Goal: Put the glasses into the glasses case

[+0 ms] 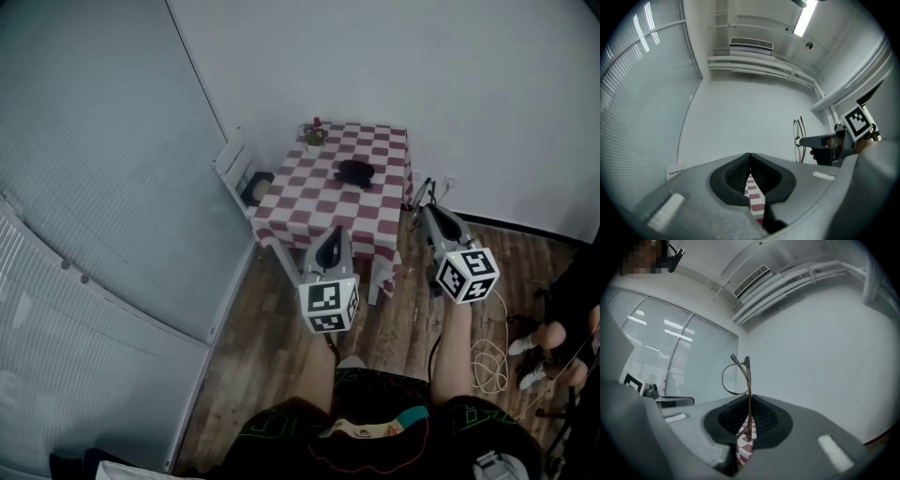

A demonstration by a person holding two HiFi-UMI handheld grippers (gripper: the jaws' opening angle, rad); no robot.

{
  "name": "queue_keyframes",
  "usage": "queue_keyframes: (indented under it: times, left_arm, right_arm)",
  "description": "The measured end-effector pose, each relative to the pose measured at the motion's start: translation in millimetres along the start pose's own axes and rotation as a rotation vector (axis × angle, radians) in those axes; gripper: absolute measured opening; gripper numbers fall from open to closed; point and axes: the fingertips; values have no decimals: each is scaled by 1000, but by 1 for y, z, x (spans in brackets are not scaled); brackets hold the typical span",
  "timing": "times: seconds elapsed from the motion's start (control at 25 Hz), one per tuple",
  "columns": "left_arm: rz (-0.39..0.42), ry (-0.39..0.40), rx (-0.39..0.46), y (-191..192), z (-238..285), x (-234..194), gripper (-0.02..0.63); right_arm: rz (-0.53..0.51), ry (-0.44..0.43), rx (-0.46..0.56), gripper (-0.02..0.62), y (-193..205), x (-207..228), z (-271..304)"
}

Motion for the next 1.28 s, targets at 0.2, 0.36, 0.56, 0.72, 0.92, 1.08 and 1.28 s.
queue_keyframes:
  times: [0.2,0.36,0.56,0.72,0.92,1.08,1.28]
  left_arm:
    - [3,3,-9,-1,1,-2,9]
    - [30,19,-2,-8,7,-2,9]
    - [36,33,-10,1,30,-5,9]
    - [26,55,-32,12,54,-5,9]
    - [0,87,-53,28,85,-5,9]
    - [-16,106,-121,56,111,-10,9]
    - [-25,107,-208,92,141,-26,9]
  right_arm:
    - [8,-12,-7,20,5,0,5]
    - [20,7,16,20,2,9,2]
    - [15,26,13,20,8,24,12]
    - [25,54,0,20,16,39,19]
    - [32,64,-50,20,38,55,40]
    - [56,69,-76,20,58,66,60]
    - [109,81,-120,20,92,78,90]
Point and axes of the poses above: the fingertips, and each gripper's own axes: z forward along the fingers, x to its right, y out of its underside, and after that the axes turned 2 degrees about -y, right-handed
